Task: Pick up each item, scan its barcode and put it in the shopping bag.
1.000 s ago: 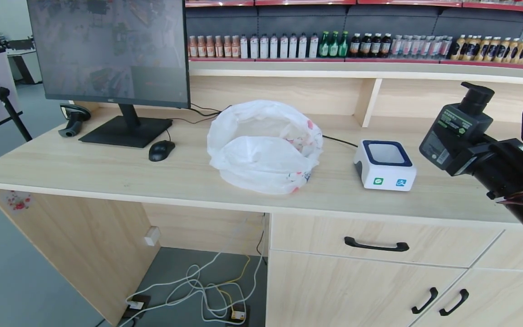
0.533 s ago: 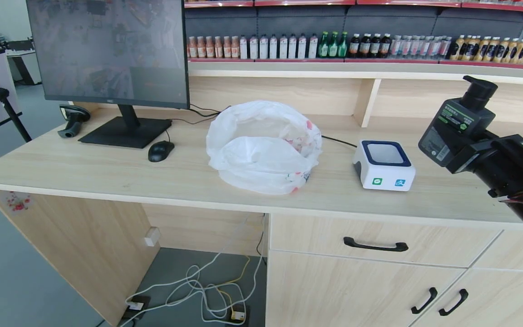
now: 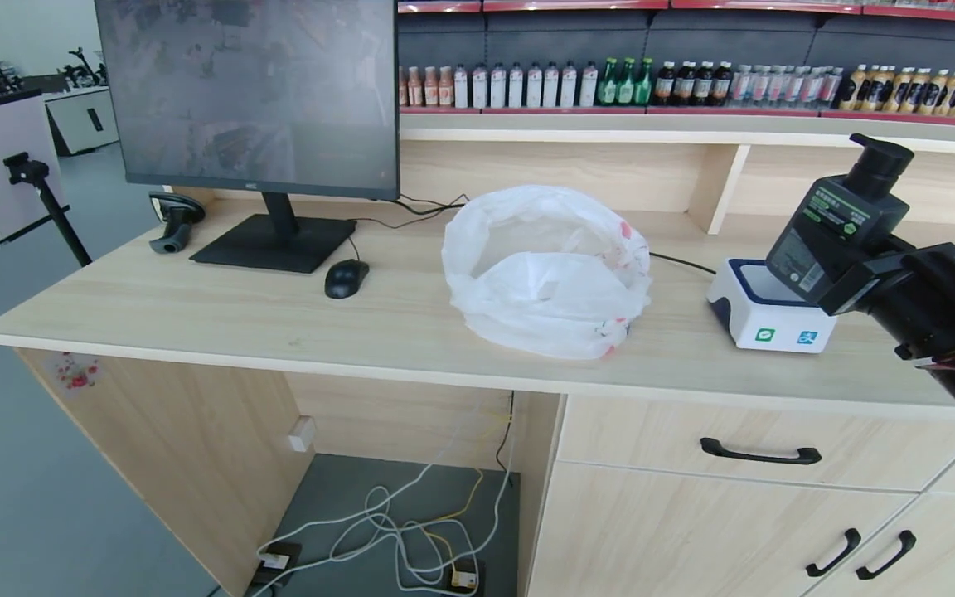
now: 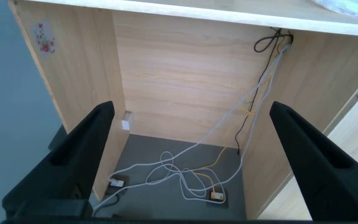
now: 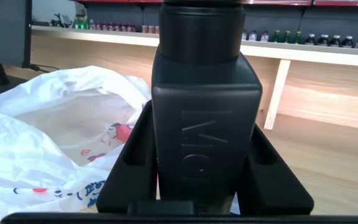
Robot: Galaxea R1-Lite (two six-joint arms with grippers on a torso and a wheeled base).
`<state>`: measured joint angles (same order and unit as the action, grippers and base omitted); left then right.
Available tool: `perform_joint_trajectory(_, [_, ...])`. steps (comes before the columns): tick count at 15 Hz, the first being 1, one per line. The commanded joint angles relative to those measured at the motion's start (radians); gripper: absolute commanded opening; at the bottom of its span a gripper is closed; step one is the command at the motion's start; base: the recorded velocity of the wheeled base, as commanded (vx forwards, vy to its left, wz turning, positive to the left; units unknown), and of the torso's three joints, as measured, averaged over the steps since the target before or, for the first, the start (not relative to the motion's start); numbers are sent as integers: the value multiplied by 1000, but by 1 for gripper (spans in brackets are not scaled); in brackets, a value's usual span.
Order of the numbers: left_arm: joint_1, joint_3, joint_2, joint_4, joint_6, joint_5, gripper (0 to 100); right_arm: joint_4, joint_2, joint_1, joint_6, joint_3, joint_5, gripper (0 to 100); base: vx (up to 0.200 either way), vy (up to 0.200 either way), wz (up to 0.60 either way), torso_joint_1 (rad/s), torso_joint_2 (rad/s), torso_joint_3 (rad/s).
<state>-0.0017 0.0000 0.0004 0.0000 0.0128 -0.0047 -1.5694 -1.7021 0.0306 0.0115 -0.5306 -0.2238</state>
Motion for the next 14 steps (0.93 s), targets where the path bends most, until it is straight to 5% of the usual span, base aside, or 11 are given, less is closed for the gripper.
perform_joint_trajectory(1, [0,0,0,-2,1,0,100,-1,1,0,1,0,0,0,0,0,0,0,0,0])
perform_joint_trajectory(14, [0,0,0,-5,7,0,100,-1,7,2,-53,-95,-12,0,0,0,415,2,1,2])
